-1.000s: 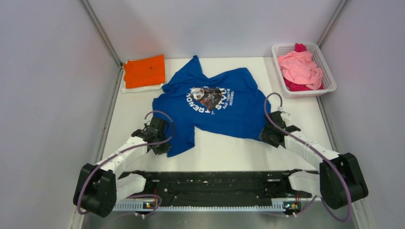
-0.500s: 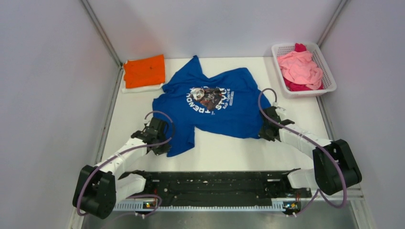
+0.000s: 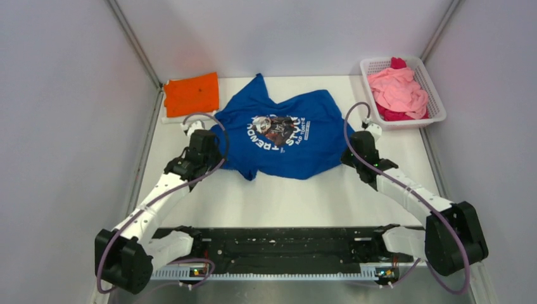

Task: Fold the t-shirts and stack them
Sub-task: Flatten out the tshirt

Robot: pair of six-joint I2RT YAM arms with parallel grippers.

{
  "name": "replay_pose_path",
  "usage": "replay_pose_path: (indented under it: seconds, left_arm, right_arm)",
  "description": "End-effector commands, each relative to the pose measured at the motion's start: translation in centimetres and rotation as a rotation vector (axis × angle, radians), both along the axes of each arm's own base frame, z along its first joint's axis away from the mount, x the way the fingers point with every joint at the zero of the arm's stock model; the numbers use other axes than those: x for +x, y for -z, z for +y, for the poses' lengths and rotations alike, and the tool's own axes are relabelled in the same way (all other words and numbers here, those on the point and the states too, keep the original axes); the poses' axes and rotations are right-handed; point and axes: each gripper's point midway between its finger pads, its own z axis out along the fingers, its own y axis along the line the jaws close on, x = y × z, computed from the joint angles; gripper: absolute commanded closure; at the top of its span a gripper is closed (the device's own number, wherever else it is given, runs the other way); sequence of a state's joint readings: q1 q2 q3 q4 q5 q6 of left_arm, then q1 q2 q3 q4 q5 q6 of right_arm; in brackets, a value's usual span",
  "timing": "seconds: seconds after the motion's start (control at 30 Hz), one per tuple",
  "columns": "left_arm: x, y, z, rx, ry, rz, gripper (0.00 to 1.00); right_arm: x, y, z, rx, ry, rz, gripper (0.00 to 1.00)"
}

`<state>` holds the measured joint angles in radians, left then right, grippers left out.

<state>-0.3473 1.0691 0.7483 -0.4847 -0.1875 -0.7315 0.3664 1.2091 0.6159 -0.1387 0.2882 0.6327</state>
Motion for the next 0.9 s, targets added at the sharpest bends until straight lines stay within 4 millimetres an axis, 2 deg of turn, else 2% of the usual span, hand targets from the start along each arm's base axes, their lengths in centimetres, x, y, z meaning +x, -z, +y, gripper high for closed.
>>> replay_pose_path:
  seconds: [0.0,0.13,0.3,0.47,0.6,0.7,0.8,0.87]
  left_arm:
    - [4.5,-10.2,2.1,0.021,-0.149,-0.335,1.0]
    - [4.8,-15.3,2.5,-0.015,-0.169,-0.489,1.0]
    - [2.3,-22.1,3.7,-0.044,-0.162,-0.682,1.0]
    - [-2.9,-31.5,4.7,-0.093,-0.098,-0.935,1.0]
    - [-6.2,-36.9,5.6,-0.105,-0.079,-1.031,1.0]
    - [-9.2,-41.5,5.5,-0.141,-0.022,-1.15,1.0]
    - [-12.6,-45.7,5.4,-0.169,0.05,-1.242,1.0]
    - [-14.6,-47.8,5.2,-0.179,0.096,-1.298,1.0]
  right_arm:
    - [4.7,-11.4,1.2,0.065,-0.011,-0.39,1.0]
    - [4.5,-17.7,0.9,0.083,-0.026,-0.565,1.0]
    - [1.7,-24.4,0.4,0.117,-0.067,-0.718,1.0]
    - [-3.0,-31.4,-0.4,0.184,-0.112,-0.871,1.0]
    - [-7.4,-35.8,-1.4,0.224,-0.14,-0.954,1.0]
    - [-10.7,-39.5,-1.6,0.263,-0.197,-1.032,1.0]
    - [-13.5,-42.2,-1.5,0.278,-0.258,-1.053,1.0]
    - [-15.4,-43.8,-1.5,0.289,-0.301,-1.078,1.0]
